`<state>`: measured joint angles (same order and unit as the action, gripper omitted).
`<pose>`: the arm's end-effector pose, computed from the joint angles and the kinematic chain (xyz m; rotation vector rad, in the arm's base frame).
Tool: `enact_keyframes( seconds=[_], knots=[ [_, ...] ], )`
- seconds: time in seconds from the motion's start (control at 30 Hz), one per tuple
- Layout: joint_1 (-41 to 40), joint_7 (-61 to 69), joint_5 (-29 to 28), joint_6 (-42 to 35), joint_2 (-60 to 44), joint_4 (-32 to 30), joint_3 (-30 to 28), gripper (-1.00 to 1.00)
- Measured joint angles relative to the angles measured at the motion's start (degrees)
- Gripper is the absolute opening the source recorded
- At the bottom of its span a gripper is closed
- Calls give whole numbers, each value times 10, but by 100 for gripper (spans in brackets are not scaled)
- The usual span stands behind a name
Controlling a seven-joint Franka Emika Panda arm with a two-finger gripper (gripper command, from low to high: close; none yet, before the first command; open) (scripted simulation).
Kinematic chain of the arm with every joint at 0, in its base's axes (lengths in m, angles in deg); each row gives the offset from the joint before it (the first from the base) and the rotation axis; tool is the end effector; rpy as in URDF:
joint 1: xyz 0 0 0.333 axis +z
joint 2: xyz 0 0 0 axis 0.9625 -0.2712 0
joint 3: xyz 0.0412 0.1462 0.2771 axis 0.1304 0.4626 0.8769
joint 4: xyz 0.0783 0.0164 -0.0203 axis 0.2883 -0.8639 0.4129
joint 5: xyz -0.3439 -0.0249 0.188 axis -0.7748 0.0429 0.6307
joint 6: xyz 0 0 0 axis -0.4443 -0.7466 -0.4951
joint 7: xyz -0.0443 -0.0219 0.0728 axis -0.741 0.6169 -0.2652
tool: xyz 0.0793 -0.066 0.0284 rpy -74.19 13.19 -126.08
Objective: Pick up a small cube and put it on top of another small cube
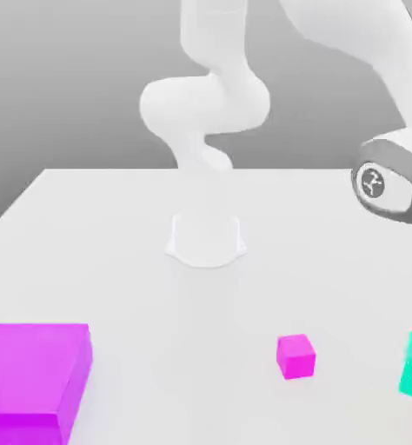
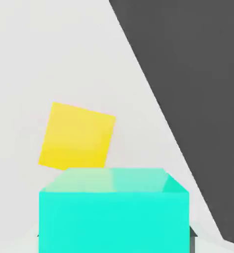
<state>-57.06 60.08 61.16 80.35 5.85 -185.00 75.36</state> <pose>0.4741 0.3146 0.2194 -3.0465 -0.7635 0.0029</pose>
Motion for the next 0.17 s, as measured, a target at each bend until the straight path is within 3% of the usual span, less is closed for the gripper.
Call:
enact_keyframes(
  seconds=[0.03,0.07,0.17],
  knots=[
    [7,-4,-10,16,-20,3,-5,-100],
    [12,-7,-17,28,-34,5,-10,100],
    [12,-7,-17,28,-34,5,-10,100]
  ],
)
